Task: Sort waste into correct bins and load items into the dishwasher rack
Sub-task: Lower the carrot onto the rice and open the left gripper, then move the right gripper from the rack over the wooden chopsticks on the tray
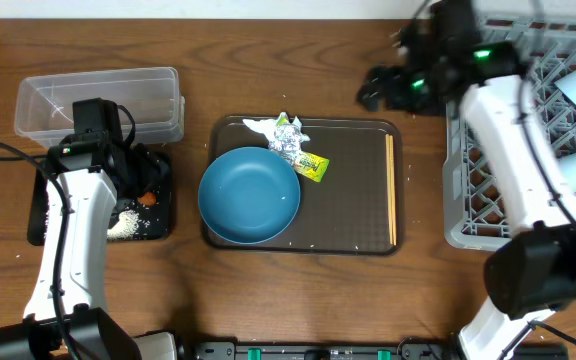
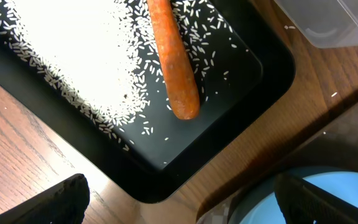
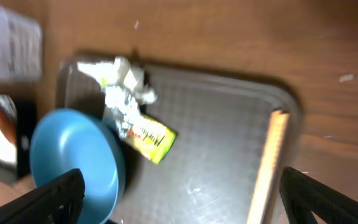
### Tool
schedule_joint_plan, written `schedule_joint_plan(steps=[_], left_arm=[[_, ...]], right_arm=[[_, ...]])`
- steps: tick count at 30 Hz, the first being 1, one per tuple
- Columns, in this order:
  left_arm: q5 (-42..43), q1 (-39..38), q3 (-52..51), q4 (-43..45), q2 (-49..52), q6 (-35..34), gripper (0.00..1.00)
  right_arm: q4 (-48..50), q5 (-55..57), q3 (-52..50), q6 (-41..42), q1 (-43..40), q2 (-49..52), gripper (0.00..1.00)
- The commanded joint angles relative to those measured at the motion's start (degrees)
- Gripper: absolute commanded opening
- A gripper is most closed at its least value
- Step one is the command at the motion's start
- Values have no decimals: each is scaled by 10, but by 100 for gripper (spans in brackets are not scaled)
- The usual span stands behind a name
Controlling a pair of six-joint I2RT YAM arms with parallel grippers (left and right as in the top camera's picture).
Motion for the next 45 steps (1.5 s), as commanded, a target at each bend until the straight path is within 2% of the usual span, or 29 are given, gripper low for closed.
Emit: schedule_joint_plan(steps=[1,6,11,19,27,36,38,40,45], left_arm=[[-13,2,5,-4,-9,-5,98],[-13,2,5,-4,-9,-5,98],[-13,2,5,-4,-9,-5,98],[-13,2,5,-4,-9,-5,98],[-13,2,5,-4,-9,-5,98],[-13,2,5,-4,-9,-5,98],[-13,2,5,-4,-9,-5,98],[-13,2,5,-4,-9,-5,98],[-13,2,5,-4,-9,-5,98]], right_arm=[[-1,76,-40,-12,50,31,99],[3,208,-90,76,98,75,99],[3,224,-114,126,107,116,99],[12,224,-133,127,89,132,99],[63,194,-179,114,81,132,99],[74,183,-183,109,84,132,98],[75,183,-183,110,84,132,94],[75,183,-183,110,84,132,86],[81,183,-183,112,88,132,44]])
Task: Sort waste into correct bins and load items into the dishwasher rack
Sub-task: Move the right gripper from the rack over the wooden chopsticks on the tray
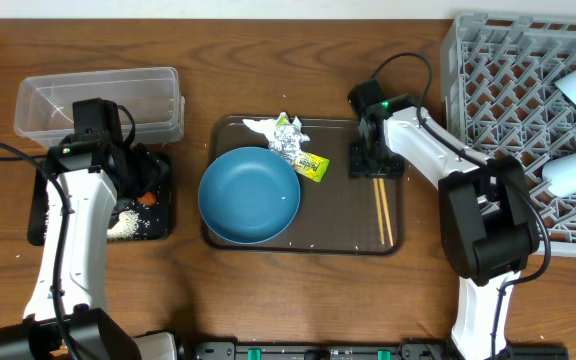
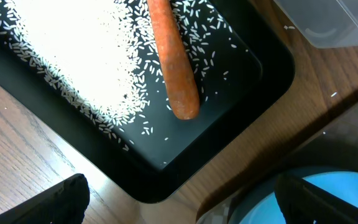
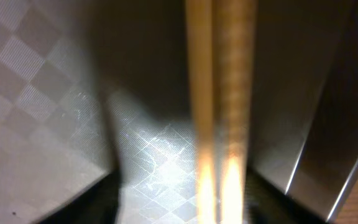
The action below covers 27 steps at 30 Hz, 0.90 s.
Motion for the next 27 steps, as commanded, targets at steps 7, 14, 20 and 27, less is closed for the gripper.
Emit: schedule_joint_plan(steps=[7,14,20,27], left_arm=[[-13,2,5,-4,-9,-5,98],[-13,2,5,-4,-9,-5,98],[-13,2,5,-4,-9,-5,98],[-13,2,5,-4,-9,-5,98]], right_arm=[[8,-10,-9,8,7,2,30],[-10,-24,-1,8,5,-2,11],[-20,-21,-1,3,4,-29,12],[-31,-22,-1,2,3,-67,32]])
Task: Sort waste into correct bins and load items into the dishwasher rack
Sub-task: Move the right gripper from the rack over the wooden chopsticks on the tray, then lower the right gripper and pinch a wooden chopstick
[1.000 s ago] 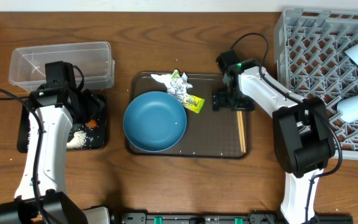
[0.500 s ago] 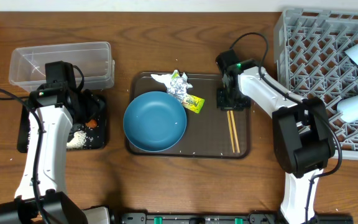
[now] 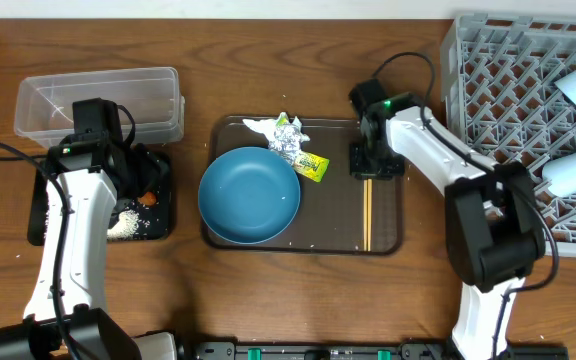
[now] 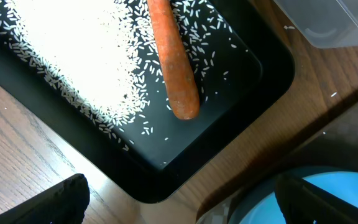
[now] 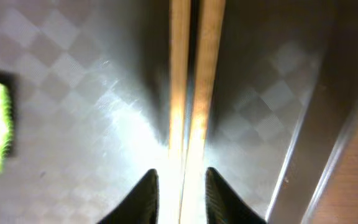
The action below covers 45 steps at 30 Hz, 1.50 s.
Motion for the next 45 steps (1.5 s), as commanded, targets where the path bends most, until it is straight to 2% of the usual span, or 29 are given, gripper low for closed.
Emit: schedule_joint_plan(steps=[1,3,6,15,45], left_arm=[[-13,2,5,-4,-9,-5,98],[-13,2,5,-4,-9,-5,98],[-13,2,5,-4,-9,-5,98],[-13,2,5,-4,-9,-5,98],[-13,2,5,-4,-9,-5,98]], right_arm=[[-5,-1,0,-3,1,-37,40],[-6,-2,0,-3,1,-37,50],[-8,-2,-2,-3,2,-37,54],[30,-1,-5,-3,25,-23,43],[45,9,-6,-3,30,7,47]])
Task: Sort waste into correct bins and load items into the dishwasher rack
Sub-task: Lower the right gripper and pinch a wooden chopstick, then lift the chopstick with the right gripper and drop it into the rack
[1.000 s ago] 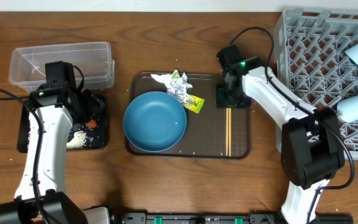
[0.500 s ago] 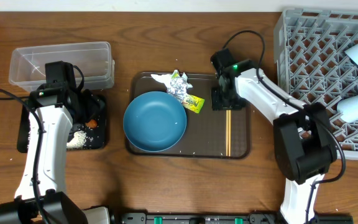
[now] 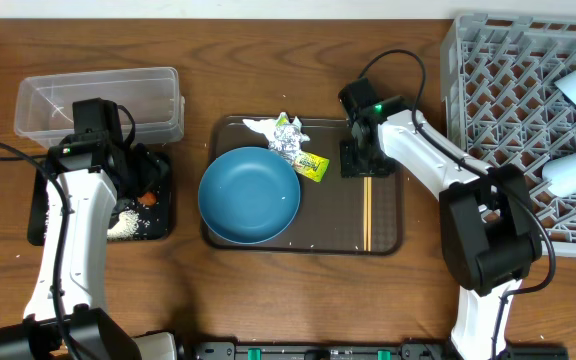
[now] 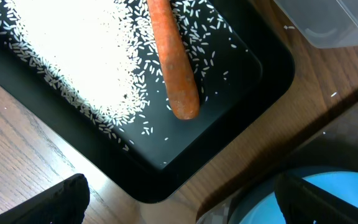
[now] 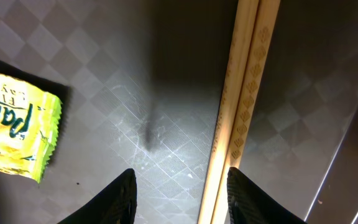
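Observation:
A pair of wooden chopsticks (image 3: 367,215) lies lengthwise on the brown tray (image 3: 393,235). My right gripper (image 3: 360,160) is low over their far end. In the right wrist view the chopsticks (image 5: 241,112) run between its fingers, close to the right finger (image 5: 253,199), and the jaws stand apart, not pinching them. A yellow wrapper (image 5: 14,134) lies to the left, next to white crumpled paper (image 3: 271,128) and a blue bowl (image 3: 250,195). My left gripper (image 4: 188,202) hangs open over the corner of a black tray (image 4: 166,162) holding rice and a carrot (image 4: 174,62).
The grey dishwasher rack (image 3: 508,120) stands at the right with two white cups in it. A clear plastic container (image 3: 98,100) sits at the back left, behind the black tray (image 3: 38,225).
The right gripper's fingers stand wider apart and sit a little further left over the tray, so the yellow wrapper now shows. The chopsticks lie where they were. The left arm is unchanged.
First the right arm was up near the rack and the chopsticks lay along the tray's right edge. Then the gripper was down on them and they lay slanted. Then they lay straight, further left, between close fingers. Now the fingers are apart.

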### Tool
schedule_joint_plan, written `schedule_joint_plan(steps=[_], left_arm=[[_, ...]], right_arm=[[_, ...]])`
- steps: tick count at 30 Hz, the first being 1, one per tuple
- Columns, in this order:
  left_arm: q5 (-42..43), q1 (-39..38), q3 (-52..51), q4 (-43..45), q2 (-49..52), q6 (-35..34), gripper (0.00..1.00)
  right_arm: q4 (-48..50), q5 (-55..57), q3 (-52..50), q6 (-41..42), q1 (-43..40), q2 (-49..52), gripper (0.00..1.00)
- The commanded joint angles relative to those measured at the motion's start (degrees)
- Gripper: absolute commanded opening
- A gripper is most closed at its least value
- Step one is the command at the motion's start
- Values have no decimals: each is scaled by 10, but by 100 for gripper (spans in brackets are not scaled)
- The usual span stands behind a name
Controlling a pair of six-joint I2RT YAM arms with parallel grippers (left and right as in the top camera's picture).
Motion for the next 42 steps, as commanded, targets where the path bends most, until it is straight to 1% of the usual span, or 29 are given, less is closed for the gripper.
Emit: schedule_joint_plan(steps=[1,31,42], left_arm=[[-13,2,5,-4,-9,-5,98],[-13,2,5,-4,-9,-5,98],[-13,2,5,-4,-9,-5,98]], right_arm=[[4,8,-3,1,7,3,47],[13,15,-8,5,7,12,47],[16,11,-8,5,8,42,46]])
